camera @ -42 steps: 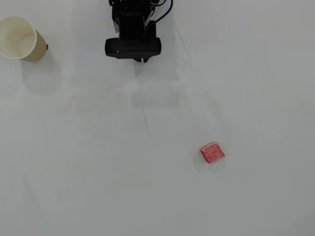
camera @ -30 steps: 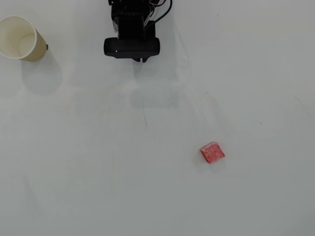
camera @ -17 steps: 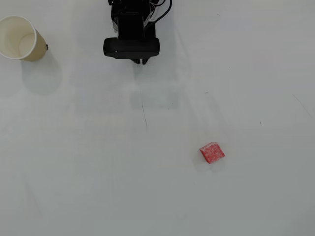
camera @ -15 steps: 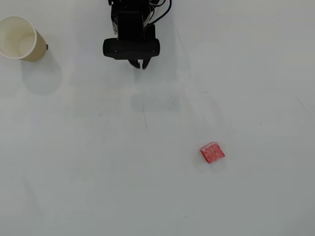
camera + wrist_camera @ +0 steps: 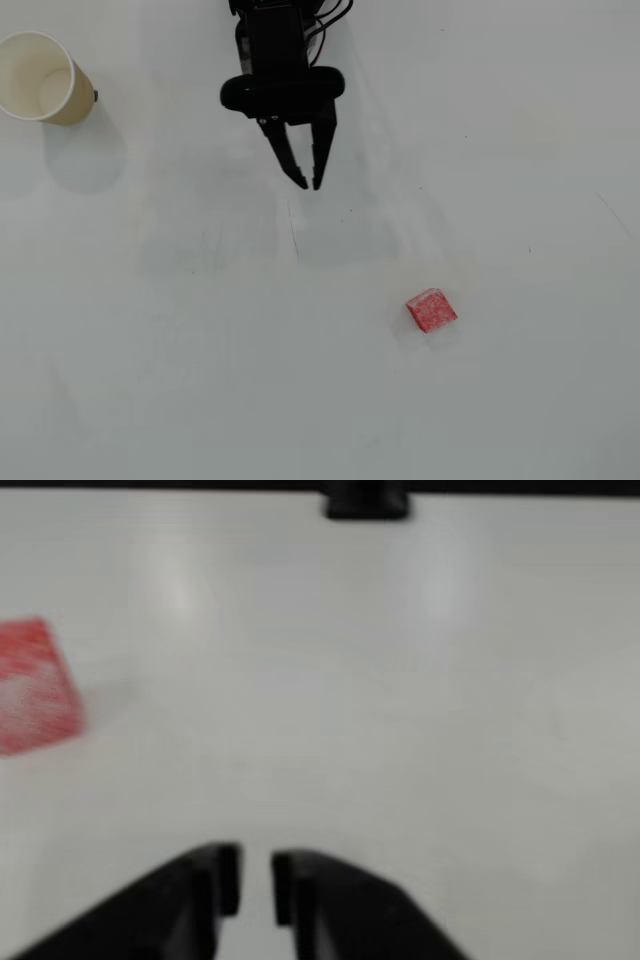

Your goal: Pick up the cube and drop it in the cup.

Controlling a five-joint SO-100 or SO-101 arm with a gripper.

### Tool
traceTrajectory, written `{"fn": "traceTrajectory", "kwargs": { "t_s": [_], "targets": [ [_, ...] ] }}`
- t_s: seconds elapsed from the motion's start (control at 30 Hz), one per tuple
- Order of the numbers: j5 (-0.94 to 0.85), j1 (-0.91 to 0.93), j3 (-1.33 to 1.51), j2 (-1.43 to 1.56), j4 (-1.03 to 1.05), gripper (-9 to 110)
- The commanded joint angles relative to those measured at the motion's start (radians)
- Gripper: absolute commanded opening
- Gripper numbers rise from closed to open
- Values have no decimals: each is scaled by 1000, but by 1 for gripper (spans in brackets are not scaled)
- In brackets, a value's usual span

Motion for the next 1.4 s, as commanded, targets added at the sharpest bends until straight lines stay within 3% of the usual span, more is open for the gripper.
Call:
{"fn": "traceTrajectory", "kwargs": {
  "t_s": [0.0,0.7,1.03,1.37],
  "targets": [
    [-2,-58,35,31,-38,0],
    [2,-221,35,25,-14,1],
    [2,-249,32,-66,-143,29],
    [9,-293,-183,-374,-288,30]
  ]
}}
